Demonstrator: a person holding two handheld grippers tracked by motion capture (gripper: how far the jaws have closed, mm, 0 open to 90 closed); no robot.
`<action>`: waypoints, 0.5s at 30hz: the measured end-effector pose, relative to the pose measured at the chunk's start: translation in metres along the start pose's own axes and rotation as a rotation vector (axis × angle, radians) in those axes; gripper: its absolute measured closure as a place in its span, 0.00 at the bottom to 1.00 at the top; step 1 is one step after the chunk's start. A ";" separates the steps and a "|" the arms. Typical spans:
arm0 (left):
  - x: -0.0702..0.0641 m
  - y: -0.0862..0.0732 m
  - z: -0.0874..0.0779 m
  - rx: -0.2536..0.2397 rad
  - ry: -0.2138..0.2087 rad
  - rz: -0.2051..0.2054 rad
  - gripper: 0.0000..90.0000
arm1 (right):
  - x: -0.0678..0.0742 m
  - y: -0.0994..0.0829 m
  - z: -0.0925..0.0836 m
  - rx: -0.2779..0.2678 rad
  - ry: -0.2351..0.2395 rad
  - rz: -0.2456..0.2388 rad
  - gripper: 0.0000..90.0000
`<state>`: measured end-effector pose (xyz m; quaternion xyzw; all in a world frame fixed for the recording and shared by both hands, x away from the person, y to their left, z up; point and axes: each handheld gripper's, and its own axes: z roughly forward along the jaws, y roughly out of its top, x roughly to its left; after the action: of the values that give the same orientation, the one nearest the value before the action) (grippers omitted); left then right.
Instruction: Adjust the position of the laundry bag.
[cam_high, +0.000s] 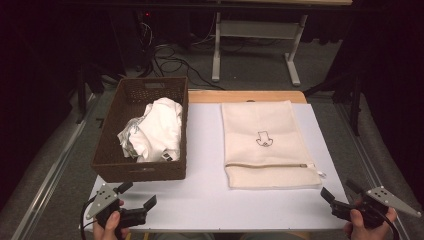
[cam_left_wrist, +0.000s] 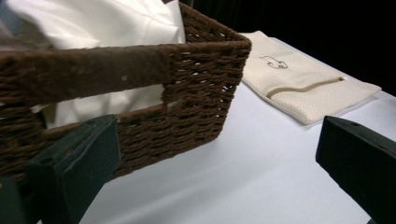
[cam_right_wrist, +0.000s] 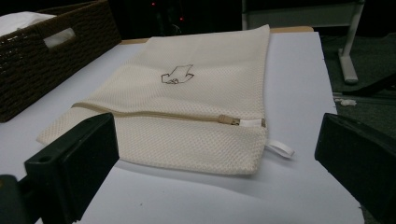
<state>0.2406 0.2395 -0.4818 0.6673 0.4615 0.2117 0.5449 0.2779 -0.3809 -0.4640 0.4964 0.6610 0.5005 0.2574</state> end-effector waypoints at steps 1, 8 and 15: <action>-0.004 0.001 0.004 0.004 0.004 0.000 0.00 | 0.000 0.001 0.002 0.001 0.001 0.000 0.00; -0.027 0.014 0.027 -0.001 -0.023 0.029 0.00 | 0.008 0.021 0.020 0.000 0.032 -0.030 0.01; -0.055 0.024 0.060 0.037 -0.055 0.089 0.08 | 0.005 0.044 0.055 0.033 0.052 -0.028 0.02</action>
<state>0.2700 0.1611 -0.4669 0.7028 0.4202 0.2087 0.5348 0.3397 -0.3535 -0.4430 0.4779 0.6826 0.4985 0.2390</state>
